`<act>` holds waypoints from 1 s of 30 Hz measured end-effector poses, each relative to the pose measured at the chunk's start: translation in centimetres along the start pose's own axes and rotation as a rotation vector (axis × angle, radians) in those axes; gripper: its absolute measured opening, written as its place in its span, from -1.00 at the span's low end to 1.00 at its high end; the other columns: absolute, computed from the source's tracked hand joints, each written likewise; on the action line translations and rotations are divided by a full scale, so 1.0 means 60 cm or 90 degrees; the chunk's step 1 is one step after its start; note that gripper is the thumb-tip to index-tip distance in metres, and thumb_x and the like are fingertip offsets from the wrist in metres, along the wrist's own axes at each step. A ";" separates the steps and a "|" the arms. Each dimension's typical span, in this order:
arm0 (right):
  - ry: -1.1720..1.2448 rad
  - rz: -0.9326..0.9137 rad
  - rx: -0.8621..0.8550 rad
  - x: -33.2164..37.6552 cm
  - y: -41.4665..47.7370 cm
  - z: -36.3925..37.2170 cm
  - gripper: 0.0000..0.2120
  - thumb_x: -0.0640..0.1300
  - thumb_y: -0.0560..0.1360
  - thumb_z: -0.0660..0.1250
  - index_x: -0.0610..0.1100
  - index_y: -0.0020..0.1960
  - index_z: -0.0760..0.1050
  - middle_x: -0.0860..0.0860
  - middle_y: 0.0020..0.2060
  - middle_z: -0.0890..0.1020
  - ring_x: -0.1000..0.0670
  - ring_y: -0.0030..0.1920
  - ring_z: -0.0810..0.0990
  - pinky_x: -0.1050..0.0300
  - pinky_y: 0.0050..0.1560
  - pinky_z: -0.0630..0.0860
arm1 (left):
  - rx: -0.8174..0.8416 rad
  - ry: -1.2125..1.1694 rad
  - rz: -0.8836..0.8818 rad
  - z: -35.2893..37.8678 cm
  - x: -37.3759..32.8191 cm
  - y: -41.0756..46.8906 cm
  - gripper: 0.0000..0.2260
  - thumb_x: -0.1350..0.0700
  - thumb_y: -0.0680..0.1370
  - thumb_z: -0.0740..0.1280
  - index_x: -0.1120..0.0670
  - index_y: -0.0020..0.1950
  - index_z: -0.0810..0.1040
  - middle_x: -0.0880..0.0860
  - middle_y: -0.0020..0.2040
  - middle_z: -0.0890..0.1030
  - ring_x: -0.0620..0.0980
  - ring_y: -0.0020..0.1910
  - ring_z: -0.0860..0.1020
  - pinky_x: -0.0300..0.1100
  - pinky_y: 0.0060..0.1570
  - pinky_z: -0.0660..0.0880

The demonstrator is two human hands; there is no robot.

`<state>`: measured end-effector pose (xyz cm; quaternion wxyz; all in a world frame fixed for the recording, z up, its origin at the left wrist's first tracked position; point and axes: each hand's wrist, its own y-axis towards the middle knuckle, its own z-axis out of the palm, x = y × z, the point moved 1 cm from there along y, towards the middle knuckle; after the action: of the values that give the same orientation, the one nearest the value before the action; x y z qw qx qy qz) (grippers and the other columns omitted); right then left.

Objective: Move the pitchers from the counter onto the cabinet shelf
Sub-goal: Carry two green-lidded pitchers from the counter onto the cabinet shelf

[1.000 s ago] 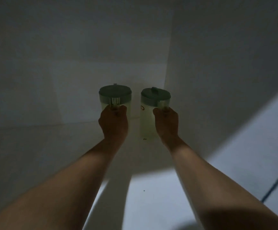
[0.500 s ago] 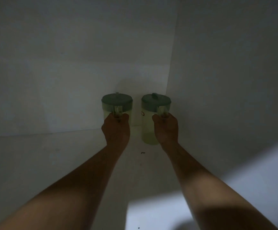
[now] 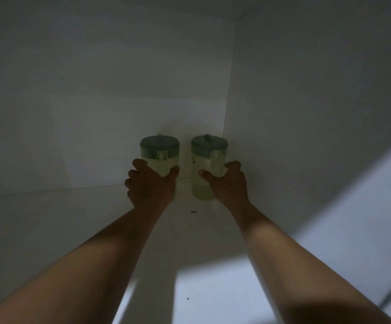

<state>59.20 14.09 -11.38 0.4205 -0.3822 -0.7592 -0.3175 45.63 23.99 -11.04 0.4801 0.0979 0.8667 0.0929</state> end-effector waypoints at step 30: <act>-0.370 -0.314 -0.013 0.345 -0.615 -0.250 -0.41 0.22 0.55 0.23 -0.11 0.45 0.33 -0.23 0.38 0.44 -0.26 0.42 0.37 -0.26 0.35 0.37 | -0.035 0.246 0.404 -0.664 -0.050 -0.346 -0.37 -0.22 0.61 0.10 0.09 0.58 0.12 0.22 0.56 0.15 0.20 0.56 0.07 0.16 0.49 0.11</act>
<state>26.51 -10.15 7.63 0.0948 -0.2662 -0.9126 -0.2954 11.65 0.53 6.90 0.2573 0.3294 0.8651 0.2772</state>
